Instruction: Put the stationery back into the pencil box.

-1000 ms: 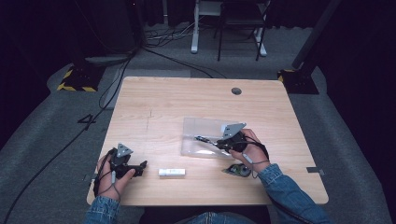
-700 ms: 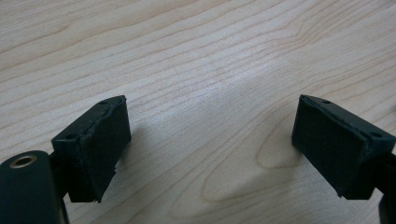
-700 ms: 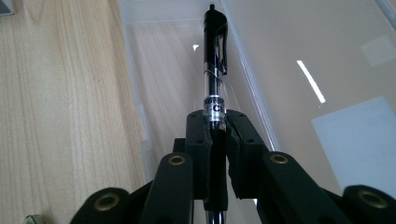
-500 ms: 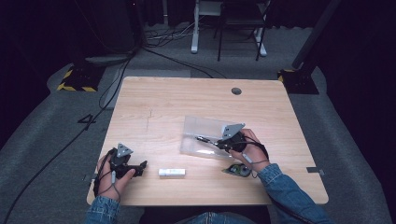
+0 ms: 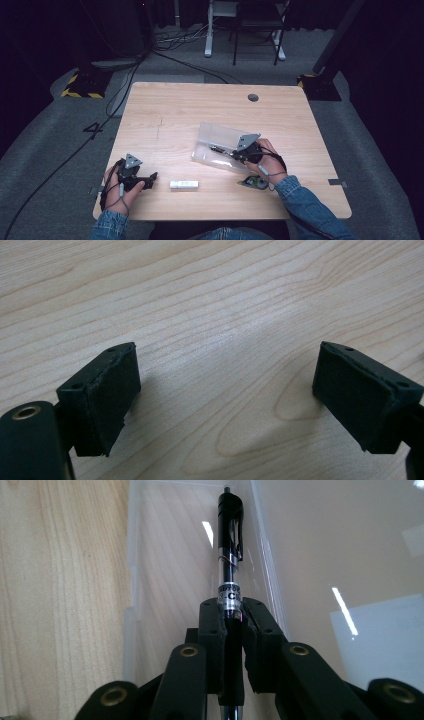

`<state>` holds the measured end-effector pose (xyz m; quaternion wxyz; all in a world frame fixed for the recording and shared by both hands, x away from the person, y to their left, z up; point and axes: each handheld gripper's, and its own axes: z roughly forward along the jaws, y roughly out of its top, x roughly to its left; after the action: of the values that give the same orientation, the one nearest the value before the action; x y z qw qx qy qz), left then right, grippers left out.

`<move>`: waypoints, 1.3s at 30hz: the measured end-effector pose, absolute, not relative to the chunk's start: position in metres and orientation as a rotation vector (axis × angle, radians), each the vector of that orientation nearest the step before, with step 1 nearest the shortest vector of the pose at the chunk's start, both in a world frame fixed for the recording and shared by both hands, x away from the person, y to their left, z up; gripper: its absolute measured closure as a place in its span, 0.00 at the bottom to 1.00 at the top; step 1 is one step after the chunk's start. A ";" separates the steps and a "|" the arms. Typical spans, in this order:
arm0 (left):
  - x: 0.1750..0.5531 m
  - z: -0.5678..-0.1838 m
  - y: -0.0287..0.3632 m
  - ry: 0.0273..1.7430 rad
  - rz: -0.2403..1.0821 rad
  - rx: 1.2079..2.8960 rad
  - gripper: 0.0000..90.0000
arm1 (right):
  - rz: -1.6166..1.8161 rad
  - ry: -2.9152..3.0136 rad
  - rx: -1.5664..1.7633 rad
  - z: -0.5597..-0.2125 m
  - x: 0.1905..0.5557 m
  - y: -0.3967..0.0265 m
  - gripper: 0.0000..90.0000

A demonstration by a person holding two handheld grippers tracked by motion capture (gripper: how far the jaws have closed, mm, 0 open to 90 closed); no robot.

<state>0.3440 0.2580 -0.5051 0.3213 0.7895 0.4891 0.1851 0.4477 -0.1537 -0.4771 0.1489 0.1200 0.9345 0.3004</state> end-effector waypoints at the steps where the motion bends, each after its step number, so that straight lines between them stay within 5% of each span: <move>1: 0.344 -0.505 0.258 1.285 0.486 2.074 0.13 | 0.864 2.686 0.345 -0.477 0.448 -0.154 0.89; 27: 0.344 -0.505 0.258 1.284 0.486 2.073 0.14 | 0.876 2.602 0.378 -0.470 0.448 -0.159 0.76; 39: 0.344 -0.505 0.258 1.288 0.485 2.072 0.13 | 1.014 2.575 0.439 -0.449 0.436 -0.169 0.62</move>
<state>0.3439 0.2578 -0.5051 0.3216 0.7888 0.4903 0.1846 0.4359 -0.1693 -0.4494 0.1687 0.1546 0.9058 0.3567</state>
